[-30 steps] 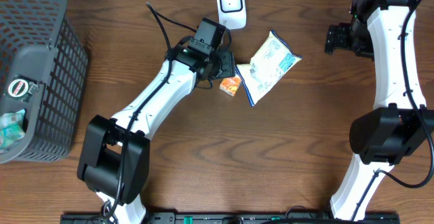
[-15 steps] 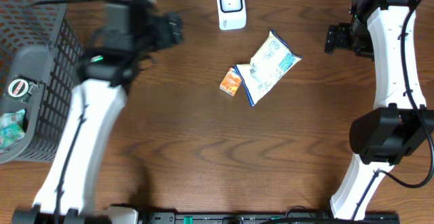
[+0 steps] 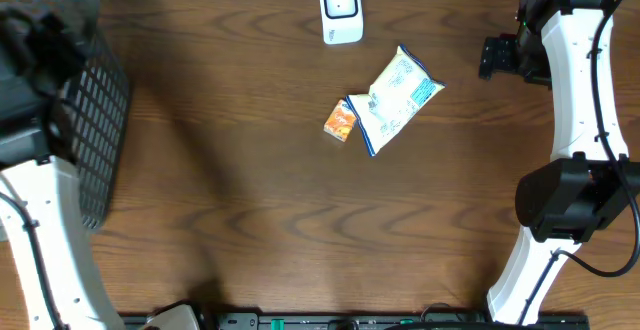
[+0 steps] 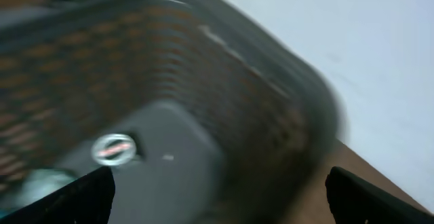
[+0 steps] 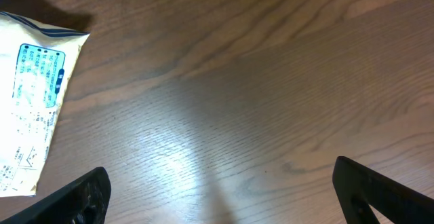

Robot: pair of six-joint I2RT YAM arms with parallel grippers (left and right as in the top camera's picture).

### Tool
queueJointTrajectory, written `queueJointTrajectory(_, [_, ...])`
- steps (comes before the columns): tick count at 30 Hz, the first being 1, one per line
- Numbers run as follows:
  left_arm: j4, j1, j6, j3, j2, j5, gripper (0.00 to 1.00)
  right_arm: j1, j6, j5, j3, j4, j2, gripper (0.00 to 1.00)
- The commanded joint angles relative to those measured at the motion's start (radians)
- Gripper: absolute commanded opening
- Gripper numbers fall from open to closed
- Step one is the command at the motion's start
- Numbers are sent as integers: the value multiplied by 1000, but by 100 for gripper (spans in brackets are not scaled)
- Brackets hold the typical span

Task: Scan the item barcode
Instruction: 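Open the left gripper and withdraw it toward the basket, then reach the left gripper into the basket and grasp the green Kleenex pack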

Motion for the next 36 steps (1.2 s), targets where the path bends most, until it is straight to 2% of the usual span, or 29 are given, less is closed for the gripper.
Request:
queueJointTrajectory(1, [-4, 68, 21, 3, 17, -44, 98, -5, 16, 12, 18, 0, -17, 99])
queueJointTrajectory(6, [-26, 134, 26, 3, 68, -43, 98, -5, 16, 12, 18, 0, -17, 99])
queueJointTrajectory(16, [-60, 146, 376, 2, 220, -53, 98, -5, 16, 12, 18, 0, -17, 99])
queueJointTrajectory(24, [-60, 151, 459, -1, 336, -179, 98, -5, 15, 12, 18, 0, -17, 99])
queueJointTrajectory(32, [-115, 211, 452, -2, 427, -183, 98, -5, 16, 12, 18, 0, -17, 99])
queueJointTrajectory(36, [-159, 260, 341, -3, 454, -184, 98, -5, 15, 12, 18, 0, -17, 99])
